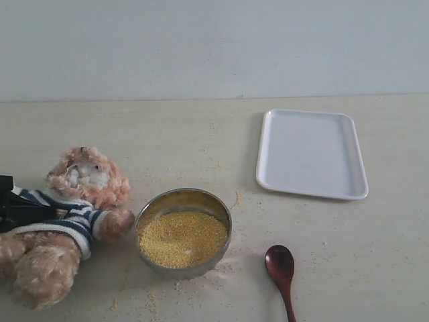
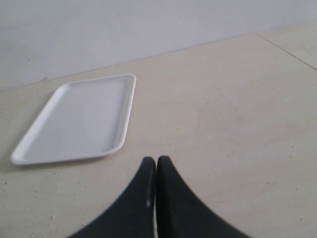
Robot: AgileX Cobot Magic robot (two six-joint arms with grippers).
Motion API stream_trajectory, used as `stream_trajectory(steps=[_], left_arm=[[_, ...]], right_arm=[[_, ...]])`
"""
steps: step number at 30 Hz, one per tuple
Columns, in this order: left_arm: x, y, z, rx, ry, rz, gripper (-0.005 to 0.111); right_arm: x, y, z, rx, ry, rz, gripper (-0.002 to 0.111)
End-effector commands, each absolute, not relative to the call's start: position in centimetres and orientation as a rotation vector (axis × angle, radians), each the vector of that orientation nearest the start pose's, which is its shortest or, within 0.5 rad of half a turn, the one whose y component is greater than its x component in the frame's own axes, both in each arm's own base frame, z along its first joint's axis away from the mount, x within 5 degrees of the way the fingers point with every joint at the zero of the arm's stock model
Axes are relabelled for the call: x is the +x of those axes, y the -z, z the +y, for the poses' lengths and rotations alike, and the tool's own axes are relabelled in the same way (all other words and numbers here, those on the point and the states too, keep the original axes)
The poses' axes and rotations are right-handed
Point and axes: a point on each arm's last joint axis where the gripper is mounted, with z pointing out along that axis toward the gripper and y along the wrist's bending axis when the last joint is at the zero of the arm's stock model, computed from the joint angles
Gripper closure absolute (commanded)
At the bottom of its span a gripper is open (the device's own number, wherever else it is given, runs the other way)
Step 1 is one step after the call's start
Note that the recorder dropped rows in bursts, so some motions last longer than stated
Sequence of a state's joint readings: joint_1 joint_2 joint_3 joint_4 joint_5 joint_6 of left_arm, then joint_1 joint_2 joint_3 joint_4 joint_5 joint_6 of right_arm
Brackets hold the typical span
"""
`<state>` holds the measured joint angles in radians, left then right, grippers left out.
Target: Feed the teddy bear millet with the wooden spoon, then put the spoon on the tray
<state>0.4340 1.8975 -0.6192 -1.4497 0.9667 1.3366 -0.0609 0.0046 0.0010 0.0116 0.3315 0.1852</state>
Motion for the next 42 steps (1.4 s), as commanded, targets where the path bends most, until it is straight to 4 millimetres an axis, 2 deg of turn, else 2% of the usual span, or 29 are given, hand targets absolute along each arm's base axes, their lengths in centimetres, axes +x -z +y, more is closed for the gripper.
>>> stream_trajectory(steps=[1,4,7,10,13,16,19,24,28,31,33,34,37,39,42], left_arm=[[26.0,-12.7,5.3,-0.475,1.176,2.338,0.102],[25.5,-16.2,6.6,-0.506,1.197,2.186,0.102],[24.5,-20.5,7.1,-0.549,1.315,1.977,0.102],[23.7,-22.7,6.3,-0.604,1.325,1.831,0.102],[22.7,-23.5,4.7,-0.481,1.288,1.840,0.102],[21.8,-22.7,3.8,-0.349,1.155,1.939,0.102],[21.0,-21.0,3.1,-0.390,1.120,2.017,0.102],[20.6,-19.6,2.0,-0.538,1.182,1.995,0.102],[21.3,-18.2,1.3,-0.560,1.247,2.057,0.102],[22.3,-16.8,0.5,-0.576,1.406,2.083,0.102],[22.7,-16.2,0.3,-0.573,1.520,2.061,0.102],[22.9,-15.7,0.4,-0.579,1.522,2.071,0.102],[23.0,-14.5,0.4,-0.629,1.544,2.096,0.102],[23.0,-14.2,0.4,-0.643,1.551,2.101,0.102],[23.0,-14.3,0.4,-0.641,1.550,2.100,0.102]], right_arm=[[5.4,-18.4,-0.3,0.226,-0.099,1.796,0.109],[5.4,-18.4,-0.3,0.226,-0.099,1.796,0.109],[5.4,-18.4,-0.3,0.226,-0.099,1.796,0.109],[5.4,-18.4,-0.3,0.226,-0.099,1.796,0.109],[5.4,-18.4,-0.3,0.226,-0.099,1.796,0.109],[5.4,-18.4,-0.3,0.204,-0.074,1.791,0.109],[5.4,-18.6,-0.6,0.143,0.014,1.780,0.109],[5.4,-18.6,-0.7,0.116,0.052,1.781,0.109],[5.4,-19.0,-1.1,-0.057,0.267,1.752,0.109],[5.5,-19.7,-0.9,-0.084,0.265,1.666,0.109],[5.6,-20.7,-0.6,-0.075,0.211,1.558,0.109],[5.6,-21.1,-0.4,-0.032,0.142,1.509,0.109],[5.5,-22.3,-0.1,0.173,-0.150,1.366,0.109],[5.4,-22.5,-0.1,0.293,-0.302,1.332,0.109],[5.4,-22.5,-0.1,0.360,-0.386,1.319,0.109]])
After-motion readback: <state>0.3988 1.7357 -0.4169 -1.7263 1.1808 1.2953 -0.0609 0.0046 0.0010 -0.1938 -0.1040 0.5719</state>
